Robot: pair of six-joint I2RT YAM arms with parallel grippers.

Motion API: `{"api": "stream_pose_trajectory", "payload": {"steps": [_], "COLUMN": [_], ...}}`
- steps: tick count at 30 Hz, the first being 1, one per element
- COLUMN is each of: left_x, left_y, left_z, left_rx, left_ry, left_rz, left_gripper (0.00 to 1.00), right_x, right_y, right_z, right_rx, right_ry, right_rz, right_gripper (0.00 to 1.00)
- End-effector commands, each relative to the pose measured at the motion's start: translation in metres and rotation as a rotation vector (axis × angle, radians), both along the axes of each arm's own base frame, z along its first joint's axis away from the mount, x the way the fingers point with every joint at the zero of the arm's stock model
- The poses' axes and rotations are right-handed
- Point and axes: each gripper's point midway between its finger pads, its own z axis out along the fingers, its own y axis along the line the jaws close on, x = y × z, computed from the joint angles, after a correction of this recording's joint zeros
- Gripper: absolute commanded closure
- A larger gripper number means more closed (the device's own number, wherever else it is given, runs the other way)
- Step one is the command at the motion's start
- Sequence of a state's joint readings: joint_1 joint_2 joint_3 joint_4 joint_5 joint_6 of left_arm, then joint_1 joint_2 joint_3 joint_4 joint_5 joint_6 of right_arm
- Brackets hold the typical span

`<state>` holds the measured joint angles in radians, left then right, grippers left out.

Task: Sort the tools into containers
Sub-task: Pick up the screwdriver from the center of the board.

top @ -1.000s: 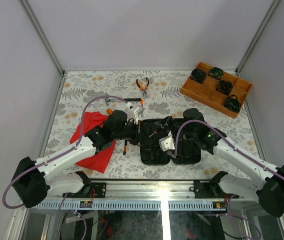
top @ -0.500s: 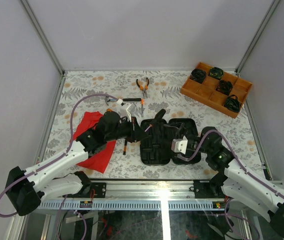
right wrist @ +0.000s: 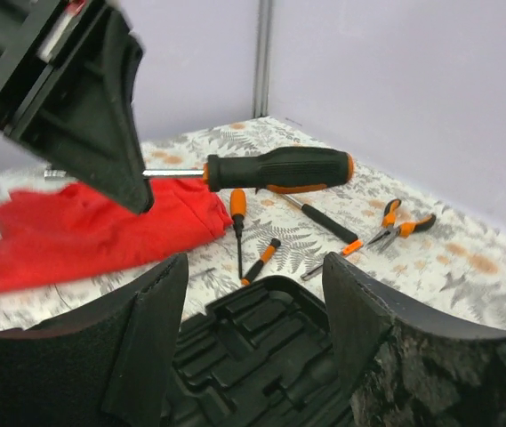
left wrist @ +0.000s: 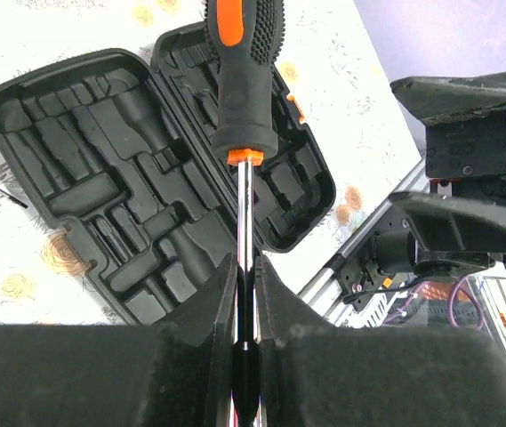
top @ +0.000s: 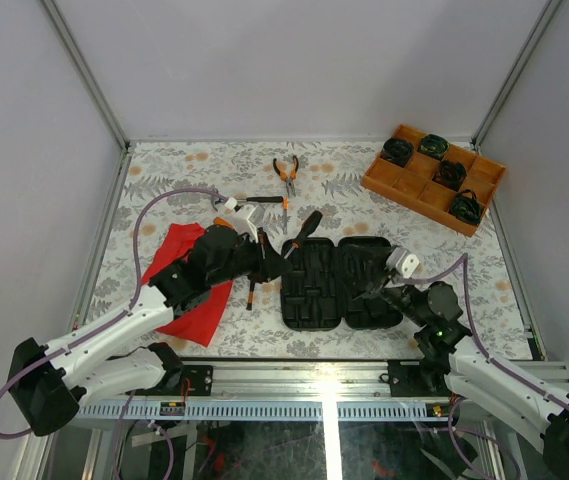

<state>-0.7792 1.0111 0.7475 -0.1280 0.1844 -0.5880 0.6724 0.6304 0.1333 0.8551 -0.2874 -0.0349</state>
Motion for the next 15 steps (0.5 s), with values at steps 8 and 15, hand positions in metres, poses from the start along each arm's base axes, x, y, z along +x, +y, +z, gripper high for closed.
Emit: {"api": "stream_pose_trajectory", "payload": {"steps": [8,15], "left_x": [0.012,0.011], "left_y": [0.002,0.001], "left_z": [0.022,0.02], "left_rx": [-0.052,-0.072], "left_ry": [-0.083,-0.072], "left_rz": [0.053,0.06], "left_gripper": [1.0,1.0], "right_x": [0.05,0.058], "right_y": [-0.019,0.011], "right_z": [0.013,0.034], "right_rx": [0.509,0.68], "right_ry": [0.727,0.991], "right_rz": [-0.295,-0.208], "right_gripper": [0.31,0.25]}}
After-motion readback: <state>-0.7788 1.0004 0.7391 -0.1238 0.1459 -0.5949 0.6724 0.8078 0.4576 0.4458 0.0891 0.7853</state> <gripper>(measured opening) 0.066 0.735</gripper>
